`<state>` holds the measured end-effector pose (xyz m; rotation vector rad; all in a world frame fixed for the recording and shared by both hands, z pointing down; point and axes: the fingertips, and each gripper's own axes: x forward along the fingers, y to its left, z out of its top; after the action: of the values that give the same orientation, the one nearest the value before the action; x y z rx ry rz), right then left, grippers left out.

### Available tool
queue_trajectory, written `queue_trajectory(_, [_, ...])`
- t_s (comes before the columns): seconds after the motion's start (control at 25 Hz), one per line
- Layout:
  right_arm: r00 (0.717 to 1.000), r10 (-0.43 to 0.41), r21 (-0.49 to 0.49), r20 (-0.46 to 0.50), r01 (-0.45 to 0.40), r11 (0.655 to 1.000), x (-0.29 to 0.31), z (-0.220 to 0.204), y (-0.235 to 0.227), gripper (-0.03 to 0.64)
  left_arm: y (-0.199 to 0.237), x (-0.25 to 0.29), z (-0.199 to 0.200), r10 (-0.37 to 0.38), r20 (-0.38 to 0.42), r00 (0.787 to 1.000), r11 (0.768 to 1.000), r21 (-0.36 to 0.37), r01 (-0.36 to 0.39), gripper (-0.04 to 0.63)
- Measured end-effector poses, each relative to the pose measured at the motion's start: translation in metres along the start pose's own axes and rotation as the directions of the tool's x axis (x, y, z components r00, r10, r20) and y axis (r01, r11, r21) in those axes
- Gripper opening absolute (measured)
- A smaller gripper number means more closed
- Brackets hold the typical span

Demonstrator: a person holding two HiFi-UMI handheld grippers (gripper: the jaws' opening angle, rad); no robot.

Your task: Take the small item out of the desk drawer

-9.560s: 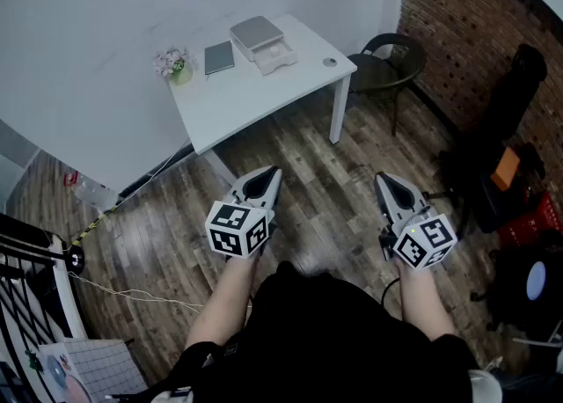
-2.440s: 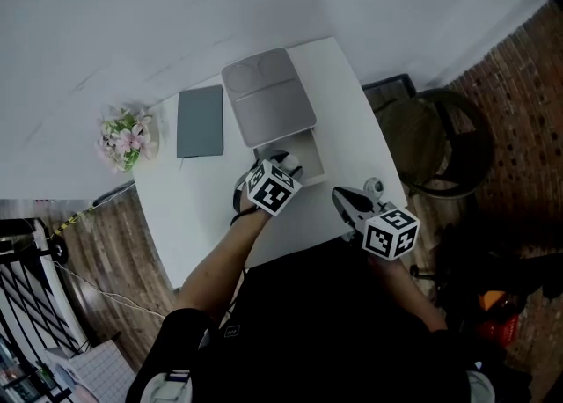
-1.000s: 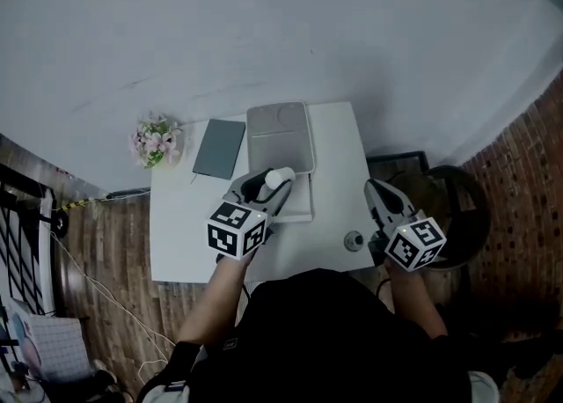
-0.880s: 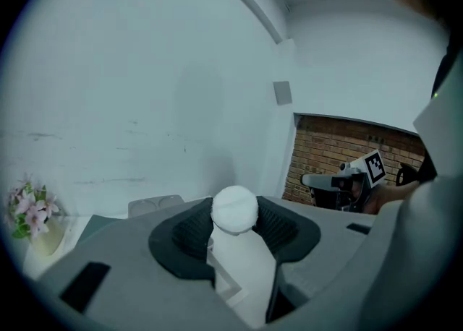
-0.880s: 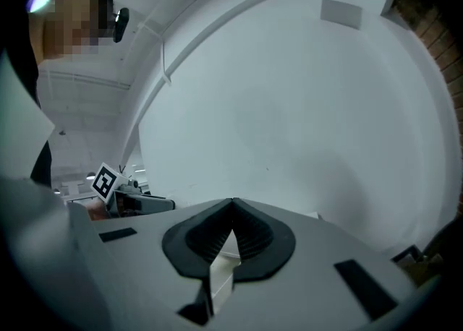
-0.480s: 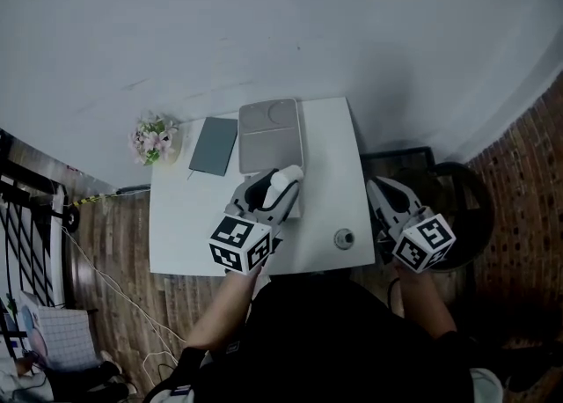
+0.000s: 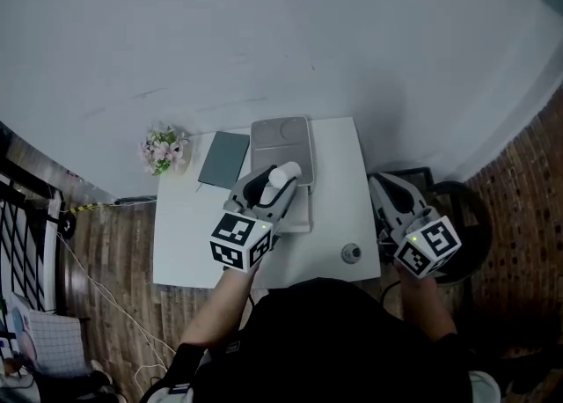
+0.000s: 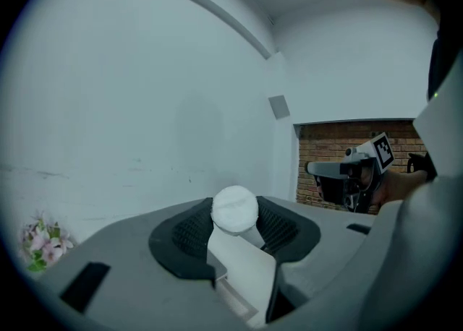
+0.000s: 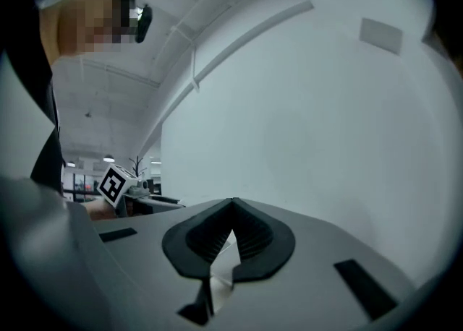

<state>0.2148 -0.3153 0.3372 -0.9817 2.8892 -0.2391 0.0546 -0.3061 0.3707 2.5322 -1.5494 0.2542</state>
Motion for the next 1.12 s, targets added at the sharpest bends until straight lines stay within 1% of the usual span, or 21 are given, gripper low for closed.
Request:
queue_trajectory(0.08, [0.999, -0.028, -0.08, 0.022, 0.03, 0.996, 0.006, 0.014, 0.003, 0.003, 0.015, -0.007, 0.007, 0.031, 0.022, 0.999, 0.999, 0.008, -0.031, 0.189])
queue_trajectory(0.12, [0.999, -0.041, -0.092, 0.031, 0.044, 0.995, 0.007, 0.018, 0.002, 0.003, 0.021, -0.012, 0.01, 0.045, 0.035, 0.998, 0.999, 0.005, -0.046, 0.189])
queue_trajectory(0.24, [0.996, -0.066, -0.076, 0.051, 0.07, 0.995, 0.007, 0.025, -0.002, 0.003, 0.036, -0.024, 0.017, 0.074, 0.063, 0.995, 0.997, -0.008, -0.074, 0.189])
queue_trajectory(0.36, [0.996, -0.073, -0.054, 0.056, 0.076, 0.996, 0.007, 0.023, -0.004, 0.003, 0.047, -0.031, 0.017, 0.093, 0.069, 0.993, 0.996, -0.015, -0.092, 0.189])
queue_trajectory(0.72, [0.996, -0.086, -0.033, 0.026, 0.086, 0.996, 0.008, 0.004, -0.003, 0.003, 0.061, -0.047, 0.003, 0.129, 0.043, 0.991, 0.991, -0.043, -0.127, 0.189])
queue_trajectory(0.96, [0.997, -0.078, -0.015, 0.007, 0.078, 0.997, 0.008, -0.01, 0.001, 0.003, 0.059, -0.054, -0.002, 0.134, 0.024, 0.991, 0.99, -0.042, -0.133, 0.189])
queue_trajectory(1.12, [0.998, -0.065, -0.004, -0.002, 0.065, 0.998, 0.01, -0.014, 0.005, 0.003, 0.062, -0.057, -0.006, 0.145, 0.018, 0.989, 0.988, -0.054, -0.144, 0.189])
